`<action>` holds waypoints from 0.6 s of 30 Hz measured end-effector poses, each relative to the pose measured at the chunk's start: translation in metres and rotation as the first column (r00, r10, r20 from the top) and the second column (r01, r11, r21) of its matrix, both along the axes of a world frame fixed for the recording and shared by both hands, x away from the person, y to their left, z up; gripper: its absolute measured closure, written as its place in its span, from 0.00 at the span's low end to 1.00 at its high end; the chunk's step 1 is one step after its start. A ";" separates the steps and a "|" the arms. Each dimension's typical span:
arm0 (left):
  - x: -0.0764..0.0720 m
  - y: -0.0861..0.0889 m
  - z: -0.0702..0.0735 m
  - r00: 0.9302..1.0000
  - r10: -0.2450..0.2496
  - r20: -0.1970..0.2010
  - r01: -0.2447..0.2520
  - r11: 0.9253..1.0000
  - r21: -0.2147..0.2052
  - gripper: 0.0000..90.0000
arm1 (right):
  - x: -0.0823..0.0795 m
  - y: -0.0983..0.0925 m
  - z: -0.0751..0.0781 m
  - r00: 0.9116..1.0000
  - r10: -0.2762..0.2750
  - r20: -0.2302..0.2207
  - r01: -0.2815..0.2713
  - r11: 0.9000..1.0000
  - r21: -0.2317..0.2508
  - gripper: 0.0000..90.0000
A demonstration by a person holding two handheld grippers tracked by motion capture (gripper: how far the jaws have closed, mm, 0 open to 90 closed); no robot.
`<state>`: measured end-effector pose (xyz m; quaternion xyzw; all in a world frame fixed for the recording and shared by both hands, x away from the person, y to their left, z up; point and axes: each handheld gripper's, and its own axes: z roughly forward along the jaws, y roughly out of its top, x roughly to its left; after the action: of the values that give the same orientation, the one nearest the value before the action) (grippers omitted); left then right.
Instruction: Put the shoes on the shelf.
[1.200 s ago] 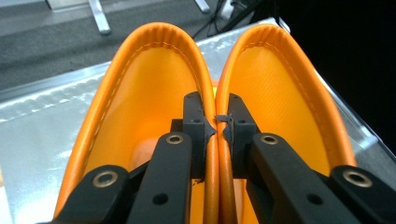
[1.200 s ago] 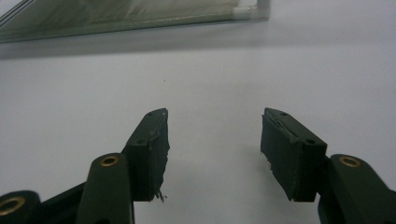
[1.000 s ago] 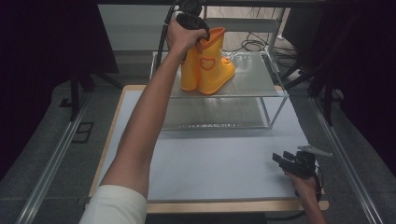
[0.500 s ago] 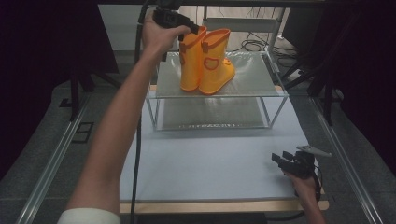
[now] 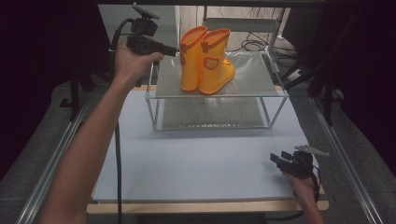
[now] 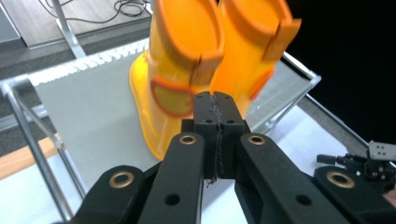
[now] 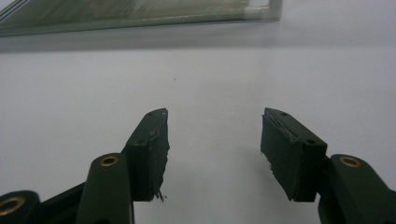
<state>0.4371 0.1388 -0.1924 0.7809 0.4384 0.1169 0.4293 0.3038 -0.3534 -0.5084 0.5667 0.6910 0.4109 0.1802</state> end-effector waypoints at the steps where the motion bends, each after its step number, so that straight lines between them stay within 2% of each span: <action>1: 0.000 0.001 -0.004 1.000 0.003 -0.005 -0.003 1.000 0.010 1.00 | 0.000 0.001 0.000 1.000 0.001 -0.001 -0.001 1.000 0.000 0.46; 5: 0.002 0.006 -0.024 0.999 0.019 -0.033 -0.018 0.999 0.040 1.00 | 0.000 0.003 -0.001 1.000 0.006 -0.003 -0.006 1.000 -0.007 0.46; 10: 0.012 0.008 -0.057 0.996 0.048 -0.080 -0.042 0.996 0.073 1.00 | 0.000 0.004 -0.002 1.000 0.017 -0.004 -0.017 1.000 -0.012 0.46; 14: 0.022 0.004 -0.080 0.993 0.060 -0.097 -0.051 0.994 0.096 1.00 | 0.001 0.005 -0.003 1.000 0.017 -0.001 -0.017 1.000 -0.009 0.46; 18: 0.032 -0.006 -0.099 0.990 0.071 -0.118 -0.060 0.993 0.102 1.00 | 0.001 0.007 -0.004 1.000 0.025 -0.007 -0.025 1.000 -0.017 0.46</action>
<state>0.4689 0.1326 -0.2913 0.7918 0.4828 0.1048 0.3592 0.3047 -0.3465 -0.5128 0.5579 0.7021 0.4054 0.1773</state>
